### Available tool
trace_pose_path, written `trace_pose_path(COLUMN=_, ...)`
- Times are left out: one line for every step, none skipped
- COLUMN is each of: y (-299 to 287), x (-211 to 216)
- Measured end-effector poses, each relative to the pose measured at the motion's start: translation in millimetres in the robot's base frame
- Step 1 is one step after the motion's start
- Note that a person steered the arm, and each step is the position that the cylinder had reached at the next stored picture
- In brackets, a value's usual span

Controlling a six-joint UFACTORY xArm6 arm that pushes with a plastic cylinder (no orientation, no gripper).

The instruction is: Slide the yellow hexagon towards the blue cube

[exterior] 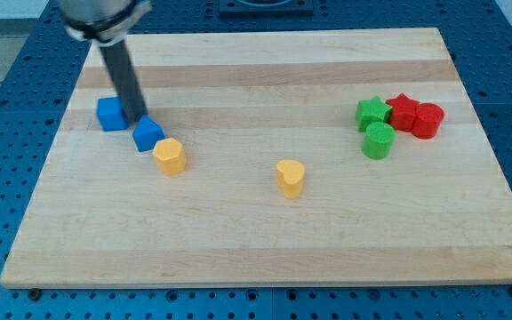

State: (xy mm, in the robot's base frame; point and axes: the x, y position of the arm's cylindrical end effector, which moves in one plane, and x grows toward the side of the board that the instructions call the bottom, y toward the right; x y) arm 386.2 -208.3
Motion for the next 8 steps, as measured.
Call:
trace_pose_path(y=-1, x=11)
trace_pose_path(y=90, x=3)
trace_pose_path(y=103, x=15)
trace_pose_path(y=82, x=59)
trace_pose_path(y=63, x=67)
trace_pose_path(y=52, x=31)
trace_pose_path(y=55, x=19)
trace_pose_path(y=98, x=8)
